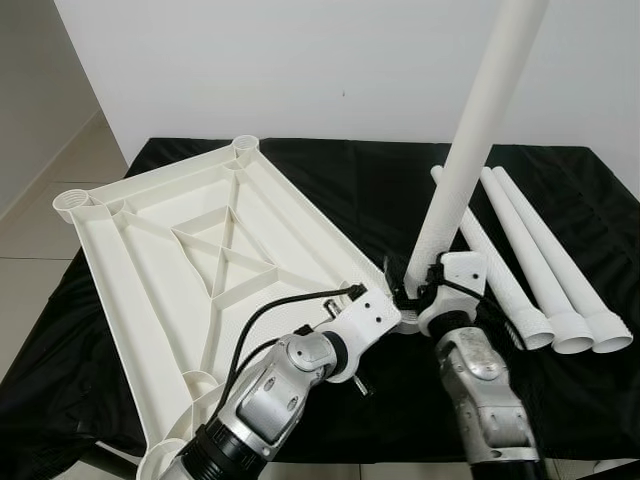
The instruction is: Building children table
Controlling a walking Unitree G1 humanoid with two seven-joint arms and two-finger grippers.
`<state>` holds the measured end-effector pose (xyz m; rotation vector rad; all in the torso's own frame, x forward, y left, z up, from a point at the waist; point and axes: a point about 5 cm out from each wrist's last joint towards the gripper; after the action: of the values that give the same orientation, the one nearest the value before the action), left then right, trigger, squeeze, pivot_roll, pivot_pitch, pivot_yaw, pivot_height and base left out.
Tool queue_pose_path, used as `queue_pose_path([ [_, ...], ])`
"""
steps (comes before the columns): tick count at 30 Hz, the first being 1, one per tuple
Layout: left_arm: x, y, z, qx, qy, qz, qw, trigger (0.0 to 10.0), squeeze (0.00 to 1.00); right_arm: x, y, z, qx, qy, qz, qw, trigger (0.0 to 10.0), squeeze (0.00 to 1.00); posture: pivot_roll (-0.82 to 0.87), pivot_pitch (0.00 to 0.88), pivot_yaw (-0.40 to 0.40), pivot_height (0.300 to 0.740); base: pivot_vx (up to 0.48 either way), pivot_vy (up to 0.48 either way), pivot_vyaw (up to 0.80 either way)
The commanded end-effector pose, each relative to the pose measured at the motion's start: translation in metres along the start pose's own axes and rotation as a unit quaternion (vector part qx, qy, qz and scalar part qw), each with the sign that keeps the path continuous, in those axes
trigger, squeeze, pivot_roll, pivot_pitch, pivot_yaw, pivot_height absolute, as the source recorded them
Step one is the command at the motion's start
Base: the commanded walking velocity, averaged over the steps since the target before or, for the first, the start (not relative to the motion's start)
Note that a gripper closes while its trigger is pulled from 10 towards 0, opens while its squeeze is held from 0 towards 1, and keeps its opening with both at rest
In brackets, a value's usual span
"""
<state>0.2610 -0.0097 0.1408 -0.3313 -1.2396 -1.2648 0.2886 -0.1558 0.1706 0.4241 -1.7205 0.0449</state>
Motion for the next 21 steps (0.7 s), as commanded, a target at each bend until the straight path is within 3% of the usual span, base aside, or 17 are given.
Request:
queue_pose_path([
  [1,-0.001,-0.01,-0.004,-0.02,-0.011,0.004,1.0,10.0,0.0,-0.002,-0.002,0.001,0.035,0.019,-0.003,0.999,10.0,0.0,-0.13,0.043,0.009,0.74,0.0,0.0,0.0],
  [8,-0.001,-0.009,-0.005,-0.021,-0.011,0.003,1.0,10.0,0.0,-0.006,-0.024,0.004,0.096,0.071,0.038,0.992,10.0,0.0,-0.13,0.036,0.011,0.74,0.0,0.0,0.0],
  [11,-0.001,-0.009,-0.005,-0.021,-0.012,0.002,1.0,10.0,0.0,-0.008,-0.023,0.006,0.163,0.101,0.026,0.981,10.0,0.0,-0.13,0.03,0.016,0.74,0.0,0.0,0.0],
  [15,-0.001,-0.009,-0.005,-0.022,-0.012,0.002,1.0,10.0,0.0,-0.008,-0.023,0.007,0.188,0.11,0.02,0.976,10.0,0.0,-0.13,0.03,0.016,0.74,0.0,0.0,0.0],
  [21,0.0,-0.007,-0.006,-0.022,-0.014,-0.002,1.0,10.0,0.0,-0.011,-0.031,-0.003,0.254,0.144,0.038,0.956,10.0,0.0,-0.13,0.013,0.021,0.74,0.0,0.0,0.0],
])
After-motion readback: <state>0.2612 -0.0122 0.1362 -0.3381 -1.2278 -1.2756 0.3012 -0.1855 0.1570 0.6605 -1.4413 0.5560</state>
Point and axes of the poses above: a point about 5 cm out from each wrist's last joint towards the gripper, its own z axis pointing back from the gripper into the wrist, its own x axis along the axis of the wrist's last joint, y = z × x, and after that the axes turned 14 degrees about -z, right-handed
